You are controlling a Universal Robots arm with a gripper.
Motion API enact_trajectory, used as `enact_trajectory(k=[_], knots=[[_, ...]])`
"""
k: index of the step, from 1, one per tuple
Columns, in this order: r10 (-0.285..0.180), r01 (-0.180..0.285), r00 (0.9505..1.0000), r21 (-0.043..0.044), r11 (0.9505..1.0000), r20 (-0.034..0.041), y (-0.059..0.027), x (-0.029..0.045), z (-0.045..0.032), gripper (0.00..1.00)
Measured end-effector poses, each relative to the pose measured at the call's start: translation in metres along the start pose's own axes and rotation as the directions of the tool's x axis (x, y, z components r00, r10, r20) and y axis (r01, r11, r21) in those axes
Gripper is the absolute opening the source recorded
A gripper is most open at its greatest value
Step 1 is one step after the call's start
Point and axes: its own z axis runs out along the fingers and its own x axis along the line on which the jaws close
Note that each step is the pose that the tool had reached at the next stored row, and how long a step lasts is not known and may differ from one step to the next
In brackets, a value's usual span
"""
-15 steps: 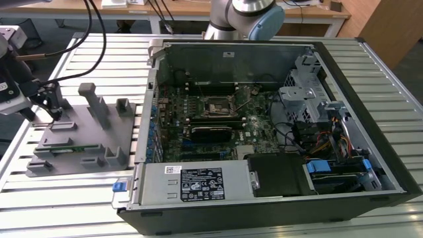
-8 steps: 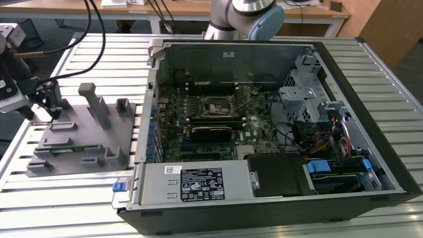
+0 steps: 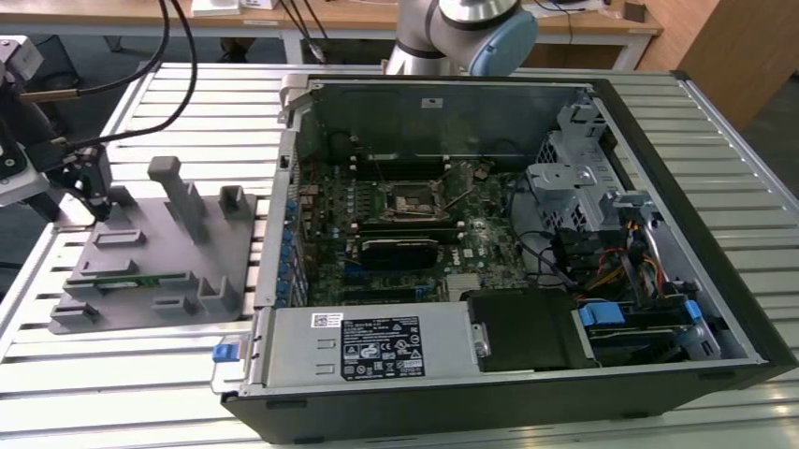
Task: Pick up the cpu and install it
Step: 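Pick up the cpu and move it towards the insertion slot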
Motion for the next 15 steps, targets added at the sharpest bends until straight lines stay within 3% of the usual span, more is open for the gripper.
enact_trajectory(k=[15], knots=[[0.000,0.000,1.0000,0.0000,1.0000,0.0000,0.0007,0.0001,-0.0132,0.54]])
